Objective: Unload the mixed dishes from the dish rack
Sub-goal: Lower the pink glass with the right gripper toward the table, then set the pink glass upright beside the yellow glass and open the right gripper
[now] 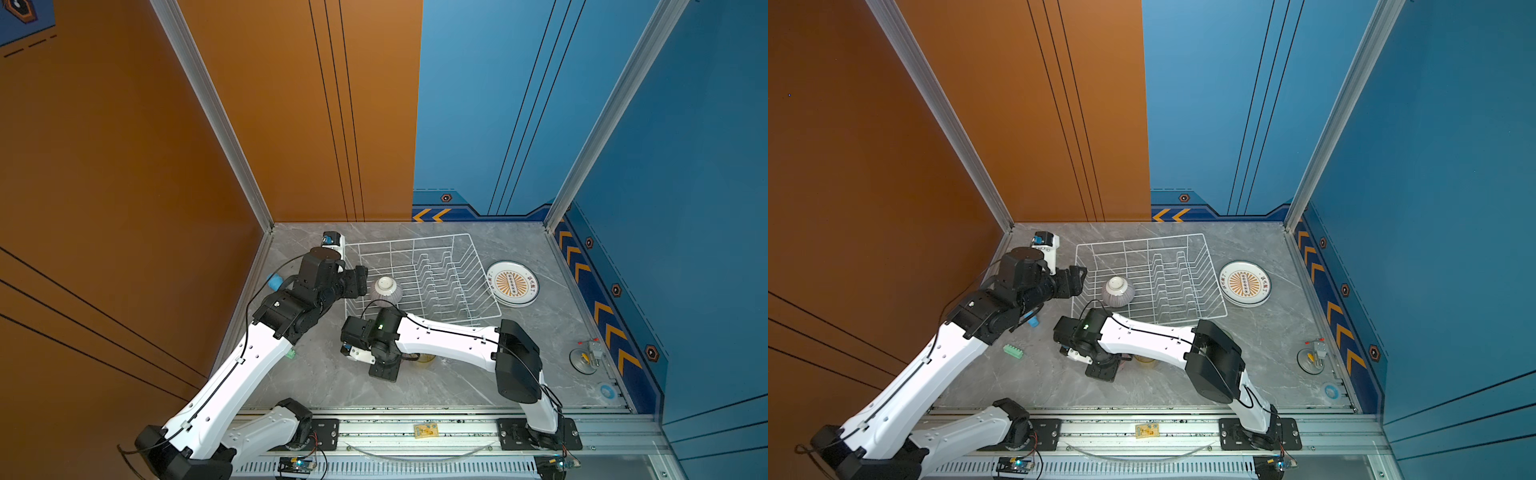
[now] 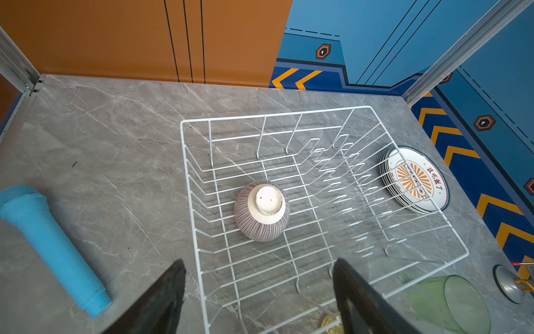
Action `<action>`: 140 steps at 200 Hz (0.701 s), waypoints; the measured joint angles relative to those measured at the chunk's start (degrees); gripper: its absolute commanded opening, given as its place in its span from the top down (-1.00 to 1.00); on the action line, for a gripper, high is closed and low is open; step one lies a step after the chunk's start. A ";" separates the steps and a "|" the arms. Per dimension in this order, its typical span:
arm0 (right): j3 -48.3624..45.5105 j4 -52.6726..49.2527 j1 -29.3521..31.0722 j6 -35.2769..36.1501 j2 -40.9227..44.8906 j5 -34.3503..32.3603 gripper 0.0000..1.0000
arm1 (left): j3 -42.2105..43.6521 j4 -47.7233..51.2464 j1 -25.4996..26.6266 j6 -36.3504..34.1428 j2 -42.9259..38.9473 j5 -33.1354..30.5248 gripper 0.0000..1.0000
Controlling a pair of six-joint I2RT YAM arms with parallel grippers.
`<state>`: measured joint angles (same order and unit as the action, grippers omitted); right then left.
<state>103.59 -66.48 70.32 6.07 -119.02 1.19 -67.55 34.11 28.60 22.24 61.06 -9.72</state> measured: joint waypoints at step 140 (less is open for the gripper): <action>3.80 -2.58 -0.26 1.09 -5.64 0.02 1.00 | 1.33 -0.48 -1.66 0.00 0.02 2.05 -0.62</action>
<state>107.39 -69.06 70.06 7.16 -124.66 1.21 -66.22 33.63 26.94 22.24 61.08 -7.66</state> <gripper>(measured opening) 0.058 0.810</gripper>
